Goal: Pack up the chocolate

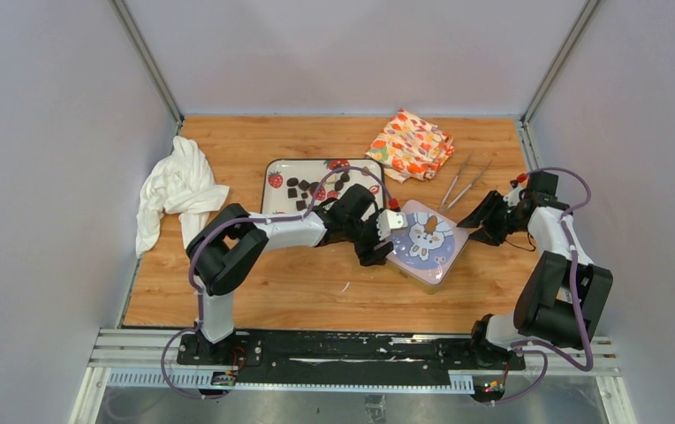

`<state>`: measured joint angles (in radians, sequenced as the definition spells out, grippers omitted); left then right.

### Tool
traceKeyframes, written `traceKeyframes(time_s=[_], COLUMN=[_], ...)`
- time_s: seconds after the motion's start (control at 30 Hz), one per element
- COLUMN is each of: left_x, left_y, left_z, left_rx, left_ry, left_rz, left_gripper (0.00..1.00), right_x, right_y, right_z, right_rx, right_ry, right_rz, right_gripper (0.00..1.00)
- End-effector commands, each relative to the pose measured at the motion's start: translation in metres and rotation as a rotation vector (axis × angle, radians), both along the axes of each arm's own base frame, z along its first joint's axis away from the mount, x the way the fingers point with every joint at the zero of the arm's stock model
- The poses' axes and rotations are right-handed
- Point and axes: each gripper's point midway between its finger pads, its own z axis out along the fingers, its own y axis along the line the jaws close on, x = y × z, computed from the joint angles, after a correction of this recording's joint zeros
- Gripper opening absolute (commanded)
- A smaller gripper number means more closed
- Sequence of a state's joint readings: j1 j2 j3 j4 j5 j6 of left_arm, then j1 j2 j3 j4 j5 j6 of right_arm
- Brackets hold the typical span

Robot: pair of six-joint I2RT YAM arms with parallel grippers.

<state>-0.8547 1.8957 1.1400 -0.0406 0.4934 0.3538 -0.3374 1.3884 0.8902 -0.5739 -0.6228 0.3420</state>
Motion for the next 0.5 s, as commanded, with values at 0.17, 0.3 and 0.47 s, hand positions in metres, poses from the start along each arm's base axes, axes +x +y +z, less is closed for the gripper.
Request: traceKeyframes(time_s=[0.17,0.3,0.47], left_x=[-0.0005,-0.0022,-0.0025], left_y=[-0.0199,-0.0220,-0.0232], left_z=[0.0100,0.0128,0.0150], left_rx=[-0.050,-0.059,-0.067], left_ry=[-0.020,-0.014,-0.017], left_rz=[-0.037,-0.045,-0.053], left_gripper=[0.69,0.69,0.69], right_x=[-0.0061,-0.0062,-0.0080], right_y=[0.0071,0.0071,0.0066], right_z=[0.0135,0.0152,0.0158], right_rx=[0.048,0.048,0.040], right_ry=[-0.006,-0.009,-0.007], right_rz=[0.016,0.013,0.012], right_gripper=[0.52,0.52,0.52])
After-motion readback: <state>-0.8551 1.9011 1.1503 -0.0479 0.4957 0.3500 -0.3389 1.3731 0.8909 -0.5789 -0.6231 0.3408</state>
